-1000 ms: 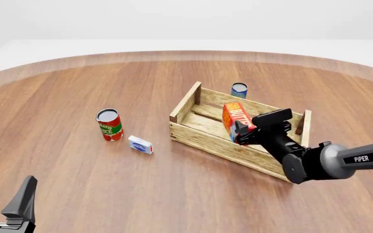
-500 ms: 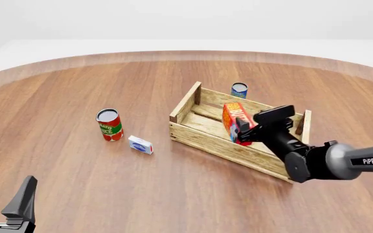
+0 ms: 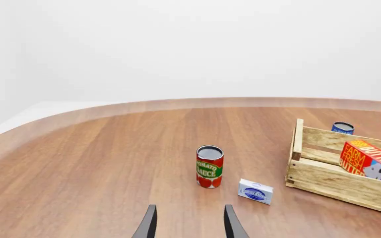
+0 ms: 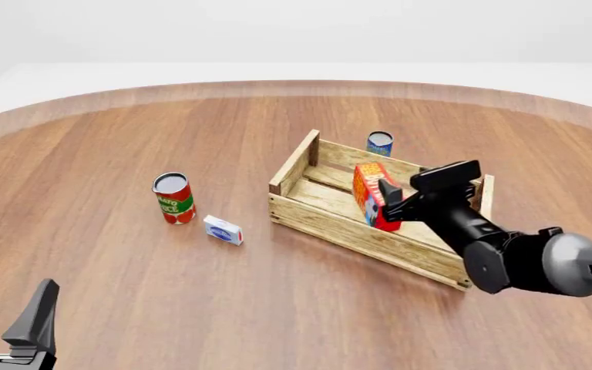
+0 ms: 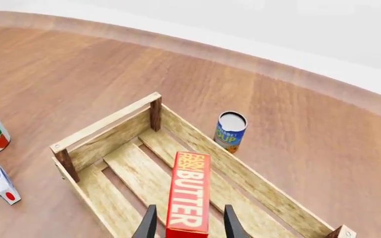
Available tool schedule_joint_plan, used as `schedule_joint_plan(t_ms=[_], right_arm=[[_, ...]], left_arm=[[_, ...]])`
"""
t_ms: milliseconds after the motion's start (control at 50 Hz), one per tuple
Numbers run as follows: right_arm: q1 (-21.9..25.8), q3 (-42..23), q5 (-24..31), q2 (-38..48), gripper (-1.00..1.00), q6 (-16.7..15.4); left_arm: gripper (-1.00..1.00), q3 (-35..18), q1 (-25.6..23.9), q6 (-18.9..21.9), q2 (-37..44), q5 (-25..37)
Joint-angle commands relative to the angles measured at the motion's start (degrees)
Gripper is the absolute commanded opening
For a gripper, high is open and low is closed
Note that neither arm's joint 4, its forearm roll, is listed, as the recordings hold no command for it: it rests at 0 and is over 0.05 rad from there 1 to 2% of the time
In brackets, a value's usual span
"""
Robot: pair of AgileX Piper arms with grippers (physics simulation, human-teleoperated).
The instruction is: Pick up the butter and put it in the tray.
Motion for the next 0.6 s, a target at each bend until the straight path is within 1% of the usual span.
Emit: schedule_joint_plan(t_ms=[20, 100, 600], right_arm=[[0.6, 1.1, 0.9, -2.8, 1.0, 0.3], [-0.2, 1.4, 0.9, -3.8, 1.0, 0.1], [1.2, 1.3, 3.9, -9.6, 1.0, 0.3]], left_arm=[[1.0, 0.0, 0.0, 0.0, 0.0, 0.0], [1.0, 0.0, 0.0, 0.0, 0.0, 0.0], [1.0, 0.0, 0.0, 0.0, 0.0, 0.0]])
